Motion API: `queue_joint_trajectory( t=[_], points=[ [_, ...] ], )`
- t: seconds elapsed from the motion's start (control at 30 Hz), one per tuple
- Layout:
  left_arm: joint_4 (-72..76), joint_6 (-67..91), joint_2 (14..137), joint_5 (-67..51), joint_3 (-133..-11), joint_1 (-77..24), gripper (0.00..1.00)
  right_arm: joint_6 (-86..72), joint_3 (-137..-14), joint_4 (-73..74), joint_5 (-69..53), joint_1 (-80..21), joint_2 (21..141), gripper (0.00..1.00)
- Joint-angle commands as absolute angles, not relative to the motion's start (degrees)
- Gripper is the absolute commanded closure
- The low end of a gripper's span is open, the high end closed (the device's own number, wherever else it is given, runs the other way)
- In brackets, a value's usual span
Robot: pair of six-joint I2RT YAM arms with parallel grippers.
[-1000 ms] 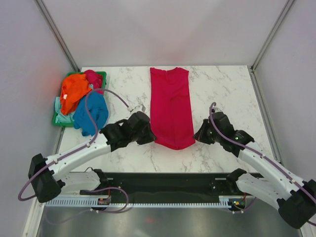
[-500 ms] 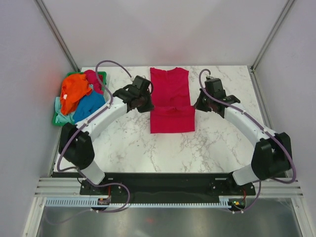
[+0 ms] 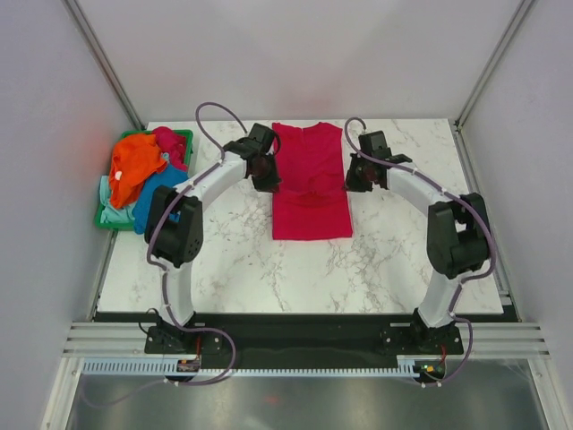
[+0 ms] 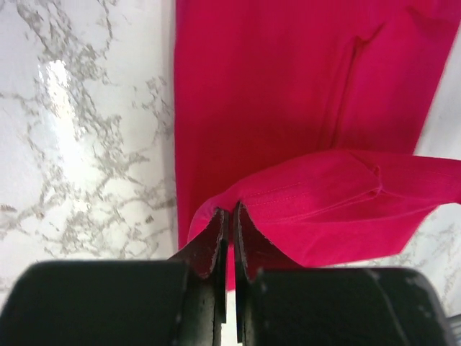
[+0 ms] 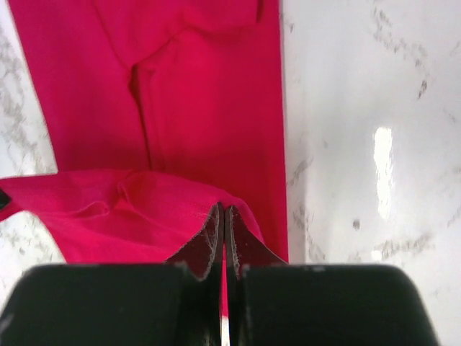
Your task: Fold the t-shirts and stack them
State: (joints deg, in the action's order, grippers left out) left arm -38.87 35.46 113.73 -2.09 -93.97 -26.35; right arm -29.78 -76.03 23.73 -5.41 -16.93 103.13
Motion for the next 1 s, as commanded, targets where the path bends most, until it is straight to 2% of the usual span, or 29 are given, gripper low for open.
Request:
queue_joint_trajectory(
  t=[0.0, 0.07, 0.1, 0.13, 0.17, 0.23, 0.3, 0.43, 0.53, 0.67, 0.8, 0.97],
  points=[
    [-40.8, 31.5, 118.5, -4.4, -100.5, -24.4, 0.92, -28.9, -81.9, 22.2, -6.1, -15.2, 109.9, 0.99],
    [-42.9, 29.8, 124.6, -7.0, -104.5, -22.1, 0.8, -28.8, -88.4, 23.3, -6.8, -14.0, 114.3, 0.83],
    [-44.3, 29.3, 129.8, -9.4, -110.6, -21.2, 0.65, -28.7, -90.9, 24.4, -8.4, -12.7, 118.9, 0.72],
    [-46.4, 28.8, 132.3, -9.8, -114.0, -19.5, 0.57, -28.5, -93.8, 25.1, -10.2, -12.0, 121.1, 0.4],
    [-49.9, 28.4, 134.6, -10.8, -117.6, -18.8, 0.51, -28.1, -100.3, 27.0, -11.2, -11.6, 123.1, 0.32],
    [-54.7, 27.6, 140.2, -13.1, -128.8, -17.2, 0.45, -27.9, -105.0, 30.7, -10.8, -10.6, 125.9, 0.19],
    [-58.5, 26.5, 140.8, -12.1, -135.2, -17.1, 0.44, -27.7, -106.6, 31.9, -10.3, -10.0, 123.9, 0.14],
    [-58.1, 25.8, 134.0, -7.7, -129.8, -17.1, 0.41, -27.2, -97.1, 29.5, -9.4, -9.1, 115.1, 0.09],
    [-54.9, 26.4, 126.1, -6.9, -118.0, -17.4, 0.44, -28.7, -78.0, 22.5, -13.9, -9.1, 105.9, 0.08],
    [-47.4, 27.4, 114.8, -8.1, -96.6, -19.1, 0.45, -29.5, -62.3, 15.7, -18.3, -9.1, 96.9, 0.08],
    [-41.7, 30.0, 104.9, -8.3, -81.8, -21.4, 0.45, -30.3, -51.7, 12.8, -22.0, -9.3, 89.8, 0.08],
    [-27.8, 34.4, 96.2, -12.8, -63.7, -23.4, 0.45, -31.7, -42.1, 6.9, -24.0, -10.1, 87.5, 0.11]
  ],
)
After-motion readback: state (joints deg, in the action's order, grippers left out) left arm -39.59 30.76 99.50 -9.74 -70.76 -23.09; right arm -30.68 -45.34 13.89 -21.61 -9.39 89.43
